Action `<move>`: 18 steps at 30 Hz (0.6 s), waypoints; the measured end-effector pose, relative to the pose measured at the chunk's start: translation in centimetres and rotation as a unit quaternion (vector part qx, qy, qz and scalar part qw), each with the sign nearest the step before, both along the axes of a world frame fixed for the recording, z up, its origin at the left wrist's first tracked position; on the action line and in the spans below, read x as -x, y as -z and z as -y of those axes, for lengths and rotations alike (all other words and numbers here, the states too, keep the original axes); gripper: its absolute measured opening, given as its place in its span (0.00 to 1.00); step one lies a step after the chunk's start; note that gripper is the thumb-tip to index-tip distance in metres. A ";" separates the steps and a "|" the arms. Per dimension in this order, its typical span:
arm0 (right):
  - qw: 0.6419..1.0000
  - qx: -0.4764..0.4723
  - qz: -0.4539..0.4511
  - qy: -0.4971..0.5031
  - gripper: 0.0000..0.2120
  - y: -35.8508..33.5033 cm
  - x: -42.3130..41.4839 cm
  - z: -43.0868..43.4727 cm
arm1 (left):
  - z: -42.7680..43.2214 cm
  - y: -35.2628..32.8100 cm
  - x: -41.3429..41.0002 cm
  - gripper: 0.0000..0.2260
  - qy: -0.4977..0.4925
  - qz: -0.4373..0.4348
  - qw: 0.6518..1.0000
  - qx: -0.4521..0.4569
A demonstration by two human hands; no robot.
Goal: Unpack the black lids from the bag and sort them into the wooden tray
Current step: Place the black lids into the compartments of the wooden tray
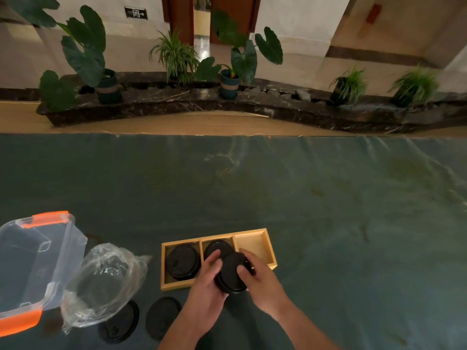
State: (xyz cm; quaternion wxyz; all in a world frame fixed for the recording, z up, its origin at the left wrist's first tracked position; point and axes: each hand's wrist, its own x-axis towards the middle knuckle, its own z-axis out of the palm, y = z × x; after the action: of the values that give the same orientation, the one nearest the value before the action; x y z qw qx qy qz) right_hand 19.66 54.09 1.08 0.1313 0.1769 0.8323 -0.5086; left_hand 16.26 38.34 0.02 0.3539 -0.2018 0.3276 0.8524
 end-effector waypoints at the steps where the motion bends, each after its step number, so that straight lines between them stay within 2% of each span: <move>1: 1.000 -0.010 -0.007 0.025 0.15 0.2 0.2 -0.8 | -0.8 0.3 0.5 0.17 0.038 -0.034 0.997 0.065; 2: 0.998 -0.028 -0.016 0.052 0.14 0.4 0.6 -1.5 | -1.7 0.4 1.2 0.17 0.085 -0.074 0.982 0.152; 4: 0.994 -0.046 -0.022 0.095 0.14 0.7 1.6 -3.0 | -3.4 0.3 3.0 0.15 0.166 -0.183 0.920 0.305; 6: 0.992 -0.054 -0.007 0.114 0.12 0.6 2.9 -4.2 | -5.1 0.8 5.6 0.13 0.235 -0.278 0.846 0.389; 9: 0.988 -0.073 0.033 0.131 0.07 0.9 4.9 -5.9 | -7.5 2.0 9.2 0.15 0.283 -0.343 0.747 0.494; 12: 0.983 -0.075 0.090 0.138 0.04 2.0 6.2 -6.7 | -8.9 2.1 10.7 0.08 0.296 -0.360 0.692 0.551; 14: 0.980 -0.107 0.115 0.124 0.04 2.6 6.5 -6.6 | -9.5 2.3 10.9 0.05 0.327 -0.361 0.671 0.560; 18: 0.971 -0.149 0.139 0.129 0.13 3.4 6.6 -5.9 | -10.2 3.6 10.8 0.05 0.356 -0.352 0.633 0.590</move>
State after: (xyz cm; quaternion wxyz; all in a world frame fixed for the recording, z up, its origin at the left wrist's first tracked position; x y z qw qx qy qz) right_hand 13.02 60.00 -2.29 0.1510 0.3689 0.8427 -0.3619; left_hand 5.46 48.54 -3.62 0.2935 0.0800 0.9071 0.2911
